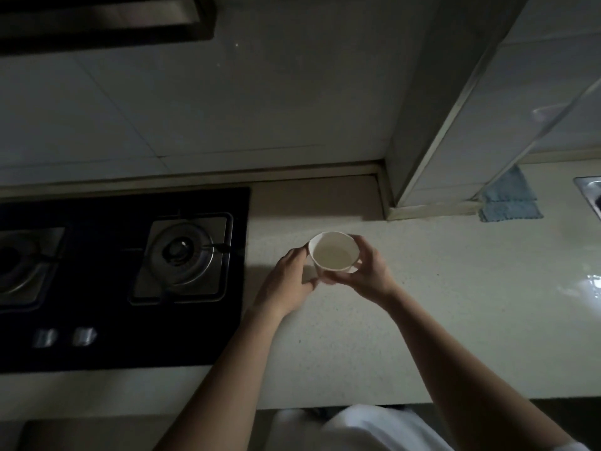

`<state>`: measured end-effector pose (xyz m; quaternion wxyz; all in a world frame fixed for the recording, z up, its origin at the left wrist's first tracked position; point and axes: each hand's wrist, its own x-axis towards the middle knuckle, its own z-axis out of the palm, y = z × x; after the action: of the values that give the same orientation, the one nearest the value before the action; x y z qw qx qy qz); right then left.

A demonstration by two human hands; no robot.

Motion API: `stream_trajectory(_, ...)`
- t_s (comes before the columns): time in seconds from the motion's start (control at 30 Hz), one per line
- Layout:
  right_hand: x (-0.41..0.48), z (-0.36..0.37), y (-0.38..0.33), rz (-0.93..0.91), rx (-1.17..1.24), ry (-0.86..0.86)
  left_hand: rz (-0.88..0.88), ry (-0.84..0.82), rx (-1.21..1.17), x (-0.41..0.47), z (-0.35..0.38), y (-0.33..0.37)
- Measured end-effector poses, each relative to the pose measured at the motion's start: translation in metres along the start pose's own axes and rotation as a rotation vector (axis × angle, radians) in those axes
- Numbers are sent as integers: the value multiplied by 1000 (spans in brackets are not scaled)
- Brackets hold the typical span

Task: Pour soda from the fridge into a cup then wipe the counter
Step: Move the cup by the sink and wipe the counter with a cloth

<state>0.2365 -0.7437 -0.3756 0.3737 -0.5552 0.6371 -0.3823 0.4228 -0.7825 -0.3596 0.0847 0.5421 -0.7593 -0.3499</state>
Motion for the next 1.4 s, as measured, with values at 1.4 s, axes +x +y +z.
stream_trajectory(1.4, -192, -320, 6, -89, 186, 181, 451, 170, -157, -100, 129, 304)
